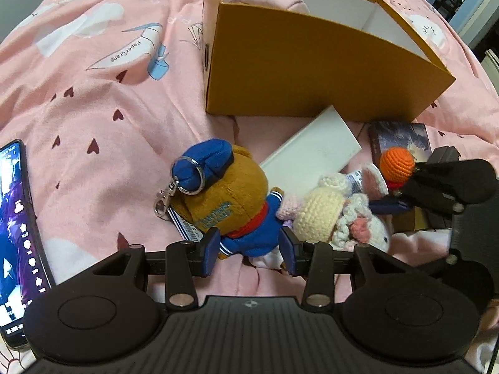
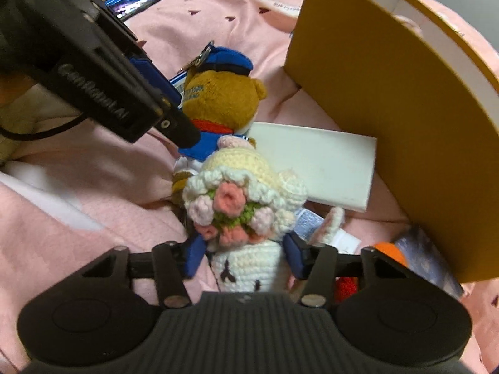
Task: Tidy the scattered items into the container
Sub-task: 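Grasp the brown bear keychain with left tool while right tool grasps the crocheted doll, then carry the bear in left tool and crocheted doll in right tool into the box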
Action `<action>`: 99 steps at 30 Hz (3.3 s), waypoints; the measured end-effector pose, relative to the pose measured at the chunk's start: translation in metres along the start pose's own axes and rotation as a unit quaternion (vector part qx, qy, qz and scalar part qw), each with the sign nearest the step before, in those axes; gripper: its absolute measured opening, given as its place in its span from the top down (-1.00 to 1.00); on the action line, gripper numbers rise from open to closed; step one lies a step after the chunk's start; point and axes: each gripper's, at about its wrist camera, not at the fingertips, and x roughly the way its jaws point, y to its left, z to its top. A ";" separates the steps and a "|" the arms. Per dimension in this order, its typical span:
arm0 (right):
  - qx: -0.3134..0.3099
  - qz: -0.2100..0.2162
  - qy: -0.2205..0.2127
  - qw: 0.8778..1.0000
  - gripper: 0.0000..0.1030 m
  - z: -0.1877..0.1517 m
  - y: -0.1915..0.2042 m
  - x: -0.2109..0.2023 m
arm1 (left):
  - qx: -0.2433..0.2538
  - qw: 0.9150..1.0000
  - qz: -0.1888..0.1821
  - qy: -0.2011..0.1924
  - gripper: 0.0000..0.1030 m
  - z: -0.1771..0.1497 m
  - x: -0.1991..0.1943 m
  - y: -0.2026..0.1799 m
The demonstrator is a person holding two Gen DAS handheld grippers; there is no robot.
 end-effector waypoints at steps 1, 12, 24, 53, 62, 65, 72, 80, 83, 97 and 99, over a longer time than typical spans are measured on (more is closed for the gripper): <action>0.004 -0.007 -0.005 1.000 0.16 -0.001 0.000 -0.004 | -0.002 1.000 0.000 -0.001 0.03 0.000 0.000 0.001; 0.111 -0.059 -0.101 0.987 0.27 -0.006 -0.023 -0.068 | -0.060 0.998 -0.008 -0.018 -0.10 0.003 0.004 0.014; 0.196 -0.059 -0.096 0.974 0.17 -0.004 -0.042 -0.042 | -0.106 0.994 0.004 -0.028 -0.38 0.009 0.024 0.018; 0.207 -0.012 -0.116 0.971 0.16 -0.008 -0.034 -0.030 | -0.114 0.991 0.009 -0.067 -0.03 0.006 0.015 0.017; 0.231 -0.033 -0.168 0.958 0.16 -0.020 -0.047 -0.081 | -0.056 0.988 -0.007 -0.143 -0.03 0.011 -0.038 -0.014; 0.235 -0.041 -0.186 0.953 0.16 -0.019 -0.053 -0.099 | -0.036 0.984 -0.024 -0.170 -0.03 0.013 -0.058 -0.026; 0.228 -0.065 -0.232 0.943 0.16 -0.014 -0.062 -0.140 | -0.003 0.970 -0.065 -0.233 -0.03 0.031 -0.092 -0.049; 0.214 -0.114 -0.264 0.933 0.16 -0.001 -0.080 -0.172 | 0.009 0.948 -0.086 -0.308 -0.03 0.070 -0.109 -0.067; 0.223 -0.134 -0.278 0.925 0.16 0.003 -0.094 -0.181 | 0.007 0.939 -0.093 -0.330 -0.03 0.087 -0.108 -0.073; 0.293 -0.192 -0.246 0.904 0.15 0.023 -0.160 -0.147 | 0.019 0.939 -0.091 -0.330 -0.03 0.132 -0.053 -0.096; 0.300 -0.192 -0.230 0.906 0.15 0.020 -0.166 -0.136 | 0.022 0.943 -0.088 -0.320 -0.03 0.133 -0.042 -0.096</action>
